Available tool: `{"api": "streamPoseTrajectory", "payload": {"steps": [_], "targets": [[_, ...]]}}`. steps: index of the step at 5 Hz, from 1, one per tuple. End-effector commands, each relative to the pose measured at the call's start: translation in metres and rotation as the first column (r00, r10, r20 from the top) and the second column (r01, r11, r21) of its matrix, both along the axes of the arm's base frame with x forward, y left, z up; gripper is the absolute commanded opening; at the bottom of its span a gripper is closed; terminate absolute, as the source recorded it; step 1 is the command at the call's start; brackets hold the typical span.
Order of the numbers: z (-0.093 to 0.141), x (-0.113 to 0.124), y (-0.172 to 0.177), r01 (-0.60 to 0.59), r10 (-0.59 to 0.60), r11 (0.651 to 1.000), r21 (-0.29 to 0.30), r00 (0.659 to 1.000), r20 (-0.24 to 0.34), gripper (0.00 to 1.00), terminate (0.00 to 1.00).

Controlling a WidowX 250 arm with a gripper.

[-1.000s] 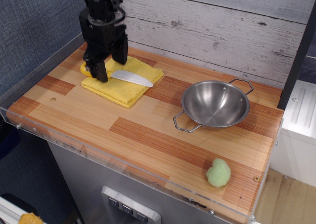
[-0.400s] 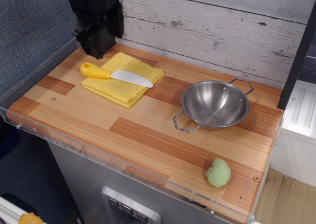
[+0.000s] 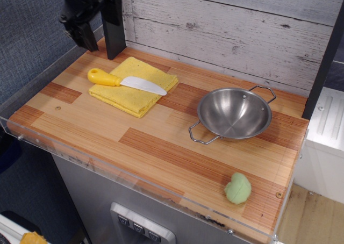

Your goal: Place the knife on the yellow cloth.

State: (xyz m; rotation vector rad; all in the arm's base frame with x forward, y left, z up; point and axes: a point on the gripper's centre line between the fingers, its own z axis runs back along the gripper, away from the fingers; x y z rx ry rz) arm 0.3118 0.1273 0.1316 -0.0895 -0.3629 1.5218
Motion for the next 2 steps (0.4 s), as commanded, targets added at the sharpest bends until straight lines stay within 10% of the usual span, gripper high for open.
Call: {"api": "streamPoseTrajectory", "payload": {"steps": [1,2], "targets": [[0.0133,-0.0034,-0.0012,0.001,-0.002,1.0,0.018,0.999,0.039,1.0,0.0],[0.0133,-0.0034,-0.0012,0.001,-0.002,1.0,0.018,0.999,0.039,1.0,1.0]]}}
